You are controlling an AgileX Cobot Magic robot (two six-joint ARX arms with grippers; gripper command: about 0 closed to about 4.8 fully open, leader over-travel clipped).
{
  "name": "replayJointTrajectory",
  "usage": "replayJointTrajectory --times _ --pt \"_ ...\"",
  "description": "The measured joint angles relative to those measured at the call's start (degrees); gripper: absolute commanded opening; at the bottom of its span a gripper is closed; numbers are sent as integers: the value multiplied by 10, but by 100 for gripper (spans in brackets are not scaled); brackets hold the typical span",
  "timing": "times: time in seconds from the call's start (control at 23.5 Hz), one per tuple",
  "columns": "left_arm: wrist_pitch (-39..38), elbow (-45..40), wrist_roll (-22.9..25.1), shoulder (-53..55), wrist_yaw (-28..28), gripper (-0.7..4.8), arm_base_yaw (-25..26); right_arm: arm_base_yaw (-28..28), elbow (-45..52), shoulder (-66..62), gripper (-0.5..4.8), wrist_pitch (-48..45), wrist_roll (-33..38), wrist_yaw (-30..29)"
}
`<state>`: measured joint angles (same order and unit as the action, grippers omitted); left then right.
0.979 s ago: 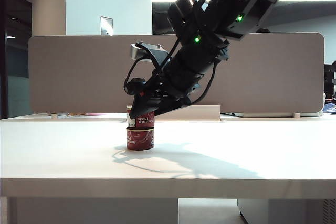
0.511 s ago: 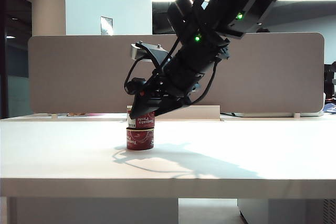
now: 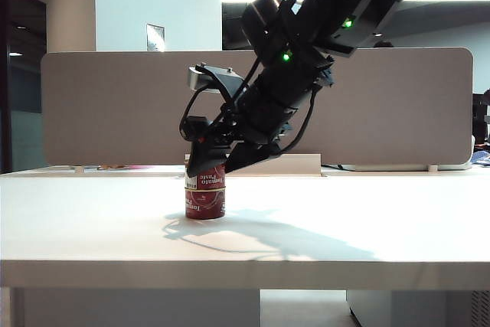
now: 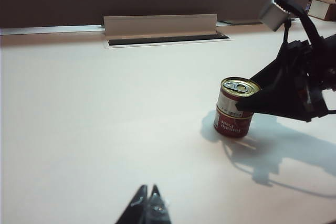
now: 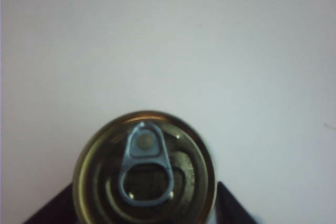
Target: Stack a can of tomatoes on the right onto the can of tomatoes on the left.
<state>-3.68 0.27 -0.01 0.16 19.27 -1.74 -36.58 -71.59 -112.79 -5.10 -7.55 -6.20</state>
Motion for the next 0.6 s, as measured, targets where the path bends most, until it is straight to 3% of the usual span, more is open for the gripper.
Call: replayJointTrajectory --times 0.13,0.17,0.47,0.51,0.55,0.6 --pt "0 0 0 0 0 -6 0 0 -1 4 447 -6 0 0" --pt "0 0 0 0 0 -6 0 0 -1 8 478 -9 0 0" --pt "0 0 0 0 0 -6 0 5 -2 70 479 -3 0 48" --pt "0 0 0 0 0 -6 0 9 -2 93 392 2 0 56" --pt "0 0 0 0 0 -6 0 13 -2 116 229 5 0 66" --pt "0 0 0 0 0 -6 0 18 -2 141 113 17 1 80"
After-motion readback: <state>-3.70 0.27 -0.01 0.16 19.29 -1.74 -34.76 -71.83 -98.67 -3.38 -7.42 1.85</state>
